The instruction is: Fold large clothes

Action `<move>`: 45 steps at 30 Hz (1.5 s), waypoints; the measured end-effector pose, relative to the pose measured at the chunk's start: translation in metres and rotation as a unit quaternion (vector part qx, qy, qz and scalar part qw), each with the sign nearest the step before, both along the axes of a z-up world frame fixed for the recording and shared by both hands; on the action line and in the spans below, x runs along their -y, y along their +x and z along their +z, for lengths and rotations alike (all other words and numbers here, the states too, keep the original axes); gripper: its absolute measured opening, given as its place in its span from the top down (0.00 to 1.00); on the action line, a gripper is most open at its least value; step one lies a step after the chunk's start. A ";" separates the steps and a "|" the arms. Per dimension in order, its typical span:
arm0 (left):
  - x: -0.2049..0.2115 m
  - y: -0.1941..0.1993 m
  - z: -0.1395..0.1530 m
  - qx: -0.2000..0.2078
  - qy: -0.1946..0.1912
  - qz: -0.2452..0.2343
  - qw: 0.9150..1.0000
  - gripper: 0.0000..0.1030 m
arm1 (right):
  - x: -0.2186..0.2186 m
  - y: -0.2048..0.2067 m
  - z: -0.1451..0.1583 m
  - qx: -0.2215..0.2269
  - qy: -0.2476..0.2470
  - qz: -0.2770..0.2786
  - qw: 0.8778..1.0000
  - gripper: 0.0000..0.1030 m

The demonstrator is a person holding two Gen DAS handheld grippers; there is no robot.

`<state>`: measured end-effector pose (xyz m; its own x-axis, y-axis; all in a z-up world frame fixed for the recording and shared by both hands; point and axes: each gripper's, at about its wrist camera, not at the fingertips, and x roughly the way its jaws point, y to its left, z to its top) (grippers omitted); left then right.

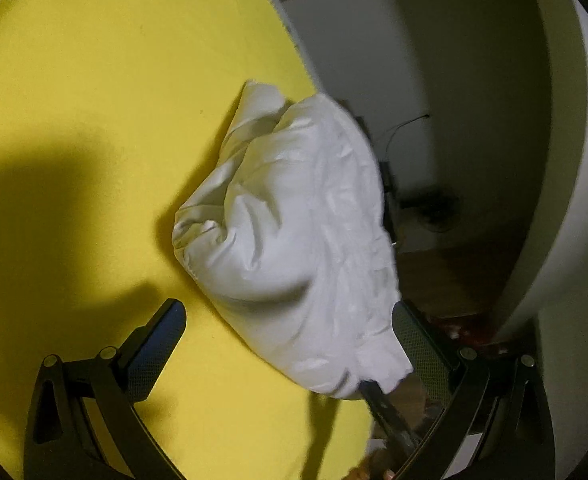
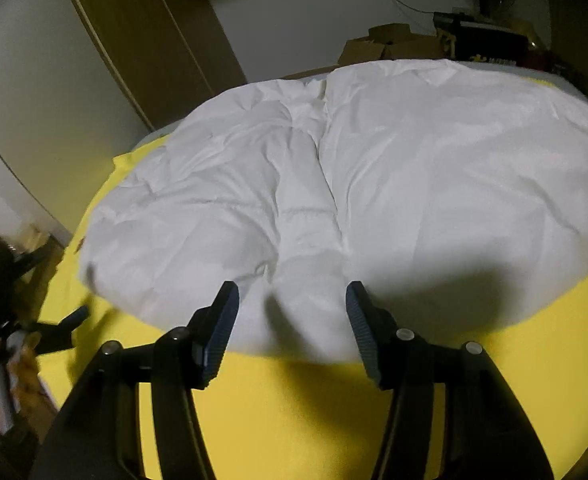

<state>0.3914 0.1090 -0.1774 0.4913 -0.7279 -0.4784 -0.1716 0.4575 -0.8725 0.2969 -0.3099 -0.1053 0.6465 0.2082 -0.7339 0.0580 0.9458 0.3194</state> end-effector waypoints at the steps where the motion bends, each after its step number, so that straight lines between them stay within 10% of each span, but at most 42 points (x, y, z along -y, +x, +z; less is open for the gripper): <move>1: 0.006 0.002 -0.005 -0.008 -0.004 -0.004 1.000 0.00 | 0.002 -0.005 0.001 0.004 0.002 0.001 1.000 0.45; 8: 0.000 -0.003 -0.001 -0.003 -0.021 0.028 0.999 0.00 | -0.026 0.007 0.012 0.048 -0.014 0.039 0.998 0.44; 19: -0.062 -0.048 0.021 0.013 0.010 0.108 0.994 0.00 | -0.206 0.161 0.012 0.089 -0.179 0.109 0.974 0.43; 27: -0.109 -0.072 0.032 0.030 0.017 0.147 0.989 0.00 | -0.208 0.250 -0.031 0.031 -0.125 0.092 0.987 0.36; 37: -0.067 -0.049 0.016 0.002 0.016 0.092 0.996 0.00 | -0.215 0.264 -0.062 -0.019 -0.175 0.113 0.978 0.34; 41: -0.047 -0.037 0.013 0.004 0.007 0.069 0.998 0.00 | -0.185 0.220 -0.014 -0.003 -0.085 0.119 0.989 0.35; 45: -0.037 -0.023 0.005 -0.009 -0.005 0.058 0.998 0.00 | -0.144 0.137 0.023 0.031 -0.123 0.131 0.983 0.31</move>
